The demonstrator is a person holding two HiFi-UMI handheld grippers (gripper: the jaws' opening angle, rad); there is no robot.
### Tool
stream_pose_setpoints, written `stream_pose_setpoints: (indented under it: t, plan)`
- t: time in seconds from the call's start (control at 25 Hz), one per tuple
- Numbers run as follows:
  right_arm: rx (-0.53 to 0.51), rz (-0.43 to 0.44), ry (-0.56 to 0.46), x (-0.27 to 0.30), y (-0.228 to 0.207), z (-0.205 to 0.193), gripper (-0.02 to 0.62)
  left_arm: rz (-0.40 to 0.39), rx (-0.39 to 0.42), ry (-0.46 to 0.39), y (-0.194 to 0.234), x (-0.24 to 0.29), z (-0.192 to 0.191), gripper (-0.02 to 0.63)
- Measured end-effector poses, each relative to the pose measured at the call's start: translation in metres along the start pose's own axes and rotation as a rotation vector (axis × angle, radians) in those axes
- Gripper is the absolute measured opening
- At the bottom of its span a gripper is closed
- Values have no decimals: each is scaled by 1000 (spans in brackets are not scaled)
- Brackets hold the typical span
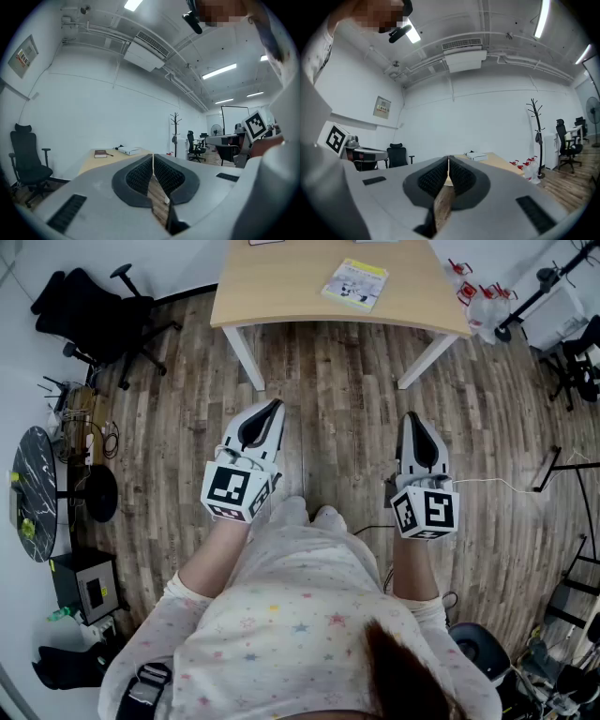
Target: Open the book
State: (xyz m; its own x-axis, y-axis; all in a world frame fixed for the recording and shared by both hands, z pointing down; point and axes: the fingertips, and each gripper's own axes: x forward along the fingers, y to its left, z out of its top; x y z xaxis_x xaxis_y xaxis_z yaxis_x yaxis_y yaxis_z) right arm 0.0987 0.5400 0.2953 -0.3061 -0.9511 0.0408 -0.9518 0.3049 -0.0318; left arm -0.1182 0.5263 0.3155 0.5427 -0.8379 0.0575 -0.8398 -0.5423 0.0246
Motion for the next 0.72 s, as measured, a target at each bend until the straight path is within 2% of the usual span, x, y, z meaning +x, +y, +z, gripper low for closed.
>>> stream_pose_setpoints:
  t: [0.24, 0.56, 0.72]
  plan:
    - [-7, -5, -2, 1, 5, 5, 8, 22, -11, -16, 7, -2, 6, 20]
    - [27, 2, -46, 0, -5, 12, 16, 51, -14, 16, 2, 5, -2, 20]
    - [39, 27, -33, 2, -18, 8, 101, 67, -7, 18, -4, 14, -3, 25]
